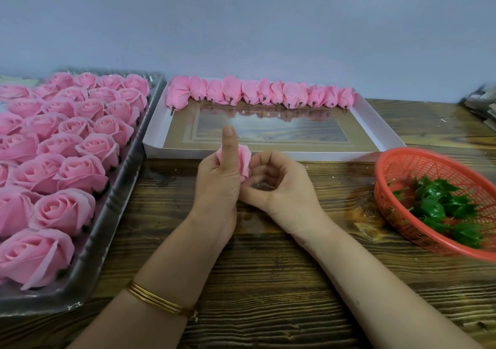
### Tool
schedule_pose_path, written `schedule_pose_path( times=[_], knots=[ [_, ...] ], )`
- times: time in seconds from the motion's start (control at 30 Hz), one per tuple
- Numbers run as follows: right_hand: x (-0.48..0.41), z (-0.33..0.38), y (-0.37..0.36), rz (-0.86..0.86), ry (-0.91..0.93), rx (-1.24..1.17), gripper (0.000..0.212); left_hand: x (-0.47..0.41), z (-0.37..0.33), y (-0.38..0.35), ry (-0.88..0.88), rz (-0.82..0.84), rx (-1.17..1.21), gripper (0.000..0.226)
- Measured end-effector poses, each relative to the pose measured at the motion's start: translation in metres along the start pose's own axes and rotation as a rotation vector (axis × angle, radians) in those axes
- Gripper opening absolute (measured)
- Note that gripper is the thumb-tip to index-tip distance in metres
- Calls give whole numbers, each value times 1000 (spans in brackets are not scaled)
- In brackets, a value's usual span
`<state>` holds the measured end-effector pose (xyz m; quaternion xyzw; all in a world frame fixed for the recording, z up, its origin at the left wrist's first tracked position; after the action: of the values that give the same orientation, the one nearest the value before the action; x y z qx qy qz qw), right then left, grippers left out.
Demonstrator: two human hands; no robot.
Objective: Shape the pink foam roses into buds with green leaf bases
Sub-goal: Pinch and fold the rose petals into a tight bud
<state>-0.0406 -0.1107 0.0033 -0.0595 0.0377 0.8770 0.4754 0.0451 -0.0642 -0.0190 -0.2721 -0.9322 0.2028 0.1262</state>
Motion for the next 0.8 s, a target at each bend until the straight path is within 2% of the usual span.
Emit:
schedule_pose_path(
  times=[0.13,0.37,0.47,0.63,0.7,0.8],
  knots=[
    [-1,0,2,-22,3,-13,25,1,-2,-6,-18,80,-21,58],
    [-3,-7,2,27,-105,-153,21,4,-6,-11,64,158,-118,59],
    [-4,-10,0,64,-163,-186,20,8,-8,-14,77,216,-152,48],
    [-3,-13,-5,143,-240,-260,25,14,-12,-20,76,332,-164,48],
    [-1,-14,-7,173,-277,-294,26,14,-13,-21,74,347,-171,45],
    [0,-15,-7,197,-302,-311,18,15,-15,-20,53,313,-175,27]
  ],
)
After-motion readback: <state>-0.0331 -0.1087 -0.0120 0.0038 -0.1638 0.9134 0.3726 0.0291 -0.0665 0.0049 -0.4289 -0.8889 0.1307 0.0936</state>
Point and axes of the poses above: each hand's wrist, its own x-axis away from the middle knuckle, its own y-axis out of the back of the hand, z = x × y, the point moved 9 cm from there along -x, towards the middle knuckle, and after that the axes turned 13 degrees about -z, right-handed, at the moved point
